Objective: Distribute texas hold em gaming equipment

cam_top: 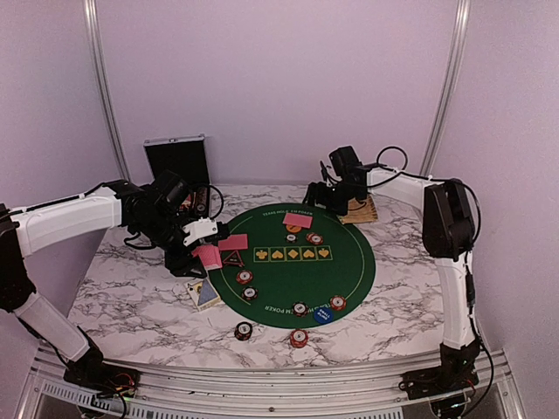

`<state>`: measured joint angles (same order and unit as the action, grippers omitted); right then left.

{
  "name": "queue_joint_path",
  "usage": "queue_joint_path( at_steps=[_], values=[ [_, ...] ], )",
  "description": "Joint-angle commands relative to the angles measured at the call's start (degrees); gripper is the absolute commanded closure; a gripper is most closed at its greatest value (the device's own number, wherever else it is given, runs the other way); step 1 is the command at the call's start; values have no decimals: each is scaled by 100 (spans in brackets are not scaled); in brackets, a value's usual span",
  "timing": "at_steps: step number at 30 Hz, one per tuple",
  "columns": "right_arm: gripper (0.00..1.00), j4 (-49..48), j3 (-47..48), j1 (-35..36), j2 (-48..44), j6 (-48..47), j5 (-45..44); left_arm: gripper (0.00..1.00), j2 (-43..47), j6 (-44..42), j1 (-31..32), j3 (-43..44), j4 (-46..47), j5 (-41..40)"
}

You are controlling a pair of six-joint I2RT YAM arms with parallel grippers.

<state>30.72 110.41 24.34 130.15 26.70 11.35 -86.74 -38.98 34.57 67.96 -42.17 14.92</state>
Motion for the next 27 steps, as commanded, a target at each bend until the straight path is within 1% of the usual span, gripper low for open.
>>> queue_joint_path(
  at_steps=[1, 2, 3, 8, 12, 15, 19, 27],
  values=[
    [4, -587, -601, 306, -858, 4, 134, 89, 182, -52, 6, 50, -159, 54],
    [1, -708, -813, 369, -1015, 43, 201, 89, 183, -61, 6, 55, -157, 53],
    [1, -821, -1016, 439, -1148, 93, 285, 89, 183, -57, 6, 59, -159, 48],
    [1, -1444, -2017, 778, -1813, 428, 717, 90, 179, -57, 6, 75, -157, 51],
    [1, -2013, -2803, 1036, -2202, 795, 1019, 91, 176, -57, 6, 84, -159, 38],
    [1, -2415, -3221, 1221, -2397, 1078, 1256, 92, 180, -57, 6, 94, -159, 39],
    [1, -2948, -3542, 1495, -2487, 1394, 1610, 93, 174, -61, 6, 102, -160, 27],
    [1, -3905, -3598, 2317, -2170, 2032, 2026, 94, 146, -57, 6, 126, -155, 29]
  ],
)
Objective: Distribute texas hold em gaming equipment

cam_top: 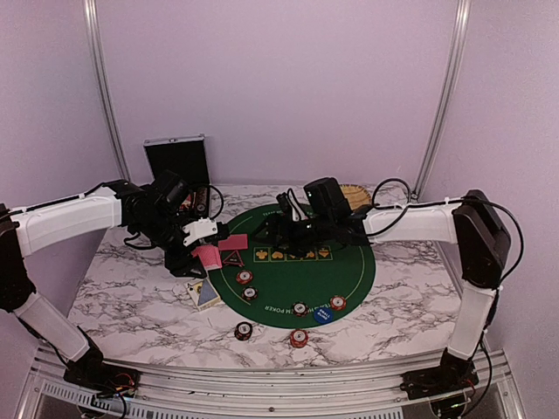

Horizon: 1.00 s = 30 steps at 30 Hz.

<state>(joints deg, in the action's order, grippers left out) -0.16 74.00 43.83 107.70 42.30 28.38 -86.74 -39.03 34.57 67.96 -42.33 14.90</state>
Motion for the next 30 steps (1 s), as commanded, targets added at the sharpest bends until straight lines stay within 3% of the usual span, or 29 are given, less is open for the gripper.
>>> queue_joint_path(
  at_steps=[1, 13, 30],
  values=[
    [1, -944, 30, 457, 140, 572, 347, 94, 142, -53, 6, 129, -143, 25],
    [1, -2395, 161, 946, 936, 1535, 862, 94, 163, -53, 6, 138, -138, 50],
    [1, -3529, 543, 1017, 1648, 2425, 1213, 94, 152, -44, 6, 112, -141, 33]
  ],
)
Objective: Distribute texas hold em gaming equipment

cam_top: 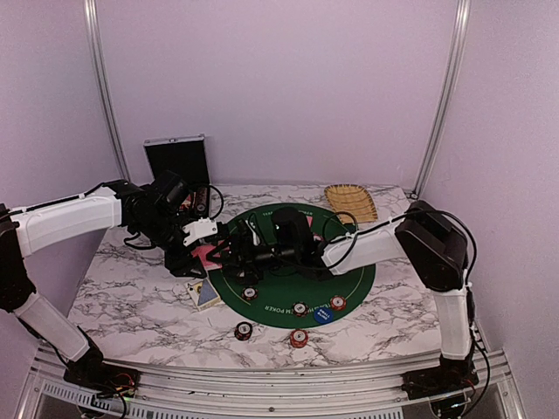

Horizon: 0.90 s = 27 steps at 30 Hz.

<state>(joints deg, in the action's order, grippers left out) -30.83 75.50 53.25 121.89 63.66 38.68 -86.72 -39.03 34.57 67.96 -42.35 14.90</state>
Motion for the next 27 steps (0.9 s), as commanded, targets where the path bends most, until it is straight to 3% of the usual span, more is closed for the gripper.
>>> queue_joint_path(
  at_steps=[1, 17, 27],
  values=[
    [1, -497, 469, 80, 297, 325, 210, 94, 142, -44, 6, 112, -137, 31],
    [2, -393, 1663, 150, 1285, 723, 439, 94, 83, -53, 6, 138, -141, 68],
    [8, 134, 1528, 31, 1264, 437, 268, 95, 127, -92, 6, 127, -142, 50]
  ],
)
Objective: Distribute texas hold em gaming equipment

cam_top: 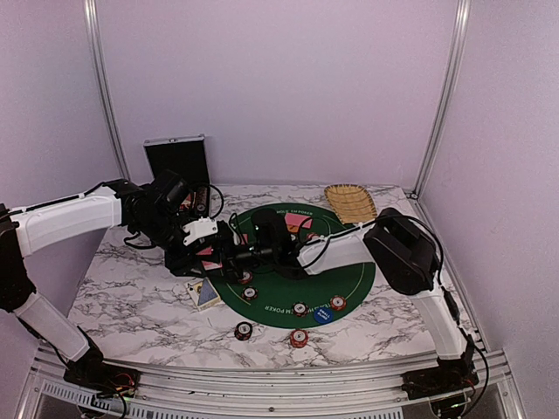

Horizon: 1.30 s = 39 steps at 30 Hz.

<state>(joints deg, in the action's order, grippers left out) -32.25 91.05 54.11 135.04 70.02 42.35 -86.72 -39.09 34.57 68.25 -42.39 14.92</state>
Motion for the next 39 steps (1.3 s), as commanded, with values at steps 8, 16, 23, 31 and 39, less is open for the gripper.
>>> queue_joint_path(
  at_steps=[8, 16, 23, 31, 39],
  values=[
    [17, 259, -573, -193, -331, -317, -173, 95, 119, -105, 6, 101, -137, 39],
    [27, 67, -912, -250, -618, -305, -174, 96, 111, -99, 6, 75, -130, 27],
    [42, -106, -1139, -260, -926, -262, -191, 96, 87, -107, 6, 66, -134, -8],
    [55, -311, -1365, -276, -1191, -176, -206, 96, 79, -85, 6, 83, -135, -7],
    [79, -457, -1516, -286, -1346, -84, -201, 96, 83, -74, 6, 83, -138, -27]
  ],
)
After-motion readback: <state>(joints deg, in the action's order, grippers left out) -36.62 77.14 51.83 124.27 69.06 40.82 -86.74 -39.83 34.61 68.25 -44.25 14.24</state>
